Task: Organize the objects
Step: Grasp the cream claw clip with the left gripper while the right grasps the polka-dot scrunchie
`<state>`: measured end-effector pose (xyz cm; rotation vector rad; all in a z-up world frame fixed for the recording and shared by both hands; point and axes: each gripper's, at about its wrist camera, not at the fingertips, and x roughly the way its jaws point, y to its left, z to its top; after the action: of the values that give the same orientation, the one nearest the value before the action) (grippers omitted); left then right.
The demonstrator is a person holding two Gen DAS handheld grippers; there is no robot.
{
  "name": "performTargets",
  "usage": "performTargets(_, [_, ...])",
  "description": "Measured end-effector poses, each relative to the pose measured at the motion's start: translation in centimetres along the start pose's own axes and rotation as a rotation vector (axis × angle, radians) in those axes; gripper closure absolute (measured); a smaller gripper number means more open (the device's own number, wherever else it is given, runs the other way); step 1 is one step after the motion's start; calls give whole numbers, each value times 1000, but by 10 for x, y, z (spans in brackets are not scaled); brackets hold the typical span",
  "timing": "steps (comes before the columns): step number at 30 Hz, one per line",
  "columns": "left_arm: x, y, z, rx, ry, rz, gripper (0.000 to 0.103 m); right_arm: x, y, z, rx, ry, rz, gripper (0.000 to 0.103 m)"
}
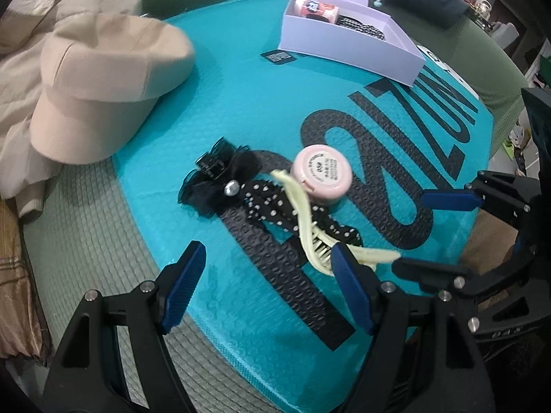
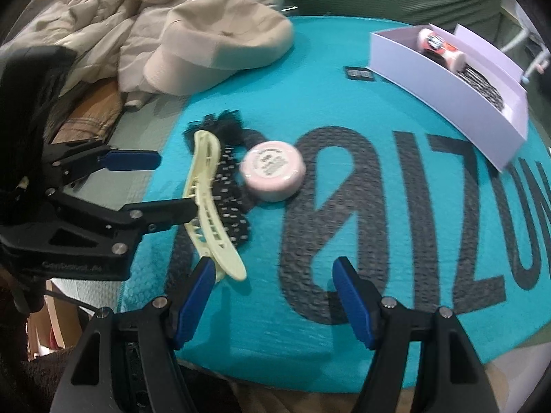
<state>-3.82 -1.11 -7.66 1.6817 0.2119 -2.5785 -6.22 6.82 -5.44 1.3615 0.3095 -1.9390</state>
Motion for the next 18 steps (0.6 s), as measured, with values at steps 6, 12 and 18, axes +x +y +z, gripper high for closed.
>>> performTargets(6, [-3, 16, -6, -32, -4, 26, 29, 11, 15, 0, -41, 5, 64, 32])
performTargets(12, [2, 22, -8, -41, 13, 22, 29, 15, 14, 0, -19, -5, 101, 32])
performTargets(18, [5, 14, -10, -38, 12, -37, 29, -1, -10, 0, 68, -81, 128, 34])
